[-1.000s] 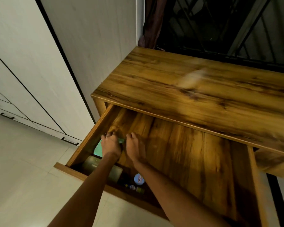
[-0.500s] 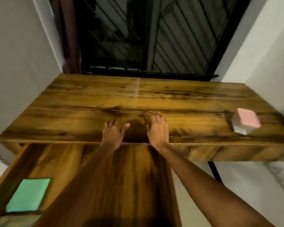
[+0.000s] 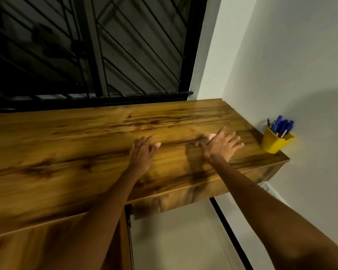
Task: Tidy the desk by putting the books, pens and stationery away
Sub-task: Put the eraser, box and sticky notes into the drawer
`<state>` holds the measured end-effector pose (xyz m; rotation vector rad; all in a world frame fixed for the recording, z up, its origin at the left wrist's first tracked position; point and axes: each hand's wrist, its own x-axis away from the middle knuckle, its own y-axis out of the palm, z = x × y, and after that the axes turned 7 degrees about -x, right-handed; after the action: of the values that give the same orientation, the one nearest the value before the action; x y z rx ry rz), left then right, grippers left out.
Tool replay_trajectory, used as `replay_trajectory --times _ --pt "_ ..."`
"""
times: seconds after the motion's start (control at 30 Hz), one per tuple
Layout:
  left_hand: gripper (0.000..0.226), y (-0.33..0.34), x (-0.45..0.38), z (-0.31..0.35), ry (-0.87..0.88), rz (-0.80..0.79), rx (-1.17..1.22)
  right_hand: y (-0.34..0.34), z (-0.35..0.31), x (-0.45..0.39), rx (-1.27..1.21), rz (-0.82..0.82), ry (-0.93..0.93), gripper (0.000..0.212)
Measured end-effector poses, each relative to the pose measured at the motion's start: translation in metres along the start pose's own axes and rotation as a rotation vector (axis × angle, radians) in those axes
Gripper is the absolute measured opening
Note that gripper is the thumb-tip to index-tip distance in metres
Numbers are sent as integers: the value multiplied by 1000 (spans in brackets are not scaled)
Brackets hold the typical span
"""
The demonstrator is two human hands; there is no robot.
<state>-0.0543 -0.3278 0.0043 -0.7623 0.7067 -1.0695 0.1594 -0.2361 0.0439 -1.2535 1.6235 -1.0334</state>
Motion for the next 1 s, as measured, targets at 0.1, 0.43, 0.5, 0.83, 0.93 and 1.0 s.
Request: replay_trajectory --times 0.1,0.43,0.5,0.83,0.93,1.0 --pt "50 12 -11 6 -2 4 6 14 18 -14 -38 -141 103 101" --pt "49 19 -13 -16 -40 -3 -25 37 20 -22 -79 -91 -24 84" --pt "49 13 -6 -24 -52 11 -53 38 9 -14 -159 -79 -51 82" --pt "50 -58 82 -136 -221 35 -163 45 -120 109 -292 -251 -442 86" --pt "53 -96 130 -174 -316 87 -167 53 -163 180 -354 -380 -547 90" --pt "47 -116 159 -193 -363 143 -167 60 -182 224 -385 -447 -621 90"
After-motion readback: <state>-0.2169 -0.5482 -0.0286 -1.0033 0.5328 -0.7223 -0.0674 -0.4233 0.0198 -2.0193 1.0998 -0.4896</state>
